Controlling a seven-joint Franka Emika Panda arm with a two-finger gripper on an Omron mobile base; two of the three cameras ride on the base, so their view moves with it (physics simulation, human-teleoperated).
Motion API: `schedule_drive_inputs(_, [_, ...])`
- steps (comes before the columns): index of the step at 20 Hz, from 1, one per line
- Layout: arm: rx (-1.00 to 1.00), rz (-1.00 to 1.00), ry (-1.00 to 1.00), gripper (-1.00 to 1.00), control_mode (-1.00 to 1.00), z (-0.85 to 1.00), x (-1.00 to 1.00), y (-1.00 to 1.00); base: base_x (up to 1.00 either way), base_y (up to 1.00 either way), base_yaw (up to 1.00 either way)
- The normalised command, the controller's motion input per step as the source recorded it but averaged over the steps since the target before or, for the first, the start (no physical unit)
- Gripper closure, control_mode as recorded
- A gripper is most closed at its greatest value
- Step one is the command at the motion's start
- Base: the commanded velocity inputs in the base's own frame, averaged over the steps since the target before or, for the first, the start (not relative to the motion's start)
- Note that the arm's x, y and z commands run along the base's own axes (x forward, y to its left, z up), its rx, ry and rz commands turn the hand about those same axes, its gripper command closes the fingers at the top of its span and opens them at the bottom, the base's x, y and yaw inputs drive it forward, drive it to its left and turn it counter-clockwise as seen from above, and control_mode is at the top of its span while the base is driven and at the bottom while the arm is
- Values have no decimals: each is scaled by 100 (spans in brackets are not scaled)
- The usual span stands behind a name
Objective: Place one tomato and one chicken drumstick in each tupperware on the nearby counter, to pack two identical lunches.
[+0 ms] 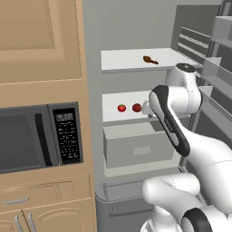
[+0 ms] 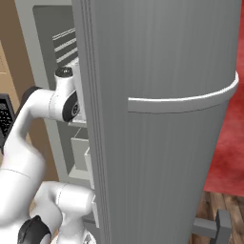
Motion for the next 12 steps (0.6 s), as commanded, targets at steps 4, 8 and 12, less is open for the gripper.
schedule_drive_inputs(4, [0, -1, -7, -100, -100, -46, 0, -13, 0, 0, 0])
schedule_drive_inputs(8, [0, -3, -6, -100, -100, -27, 17, -5, 0, 0, 0])
schedule_drive_inputs(12, [0, 0, -1, -100, -100, -18, 36, -4, 0, 0, 0])
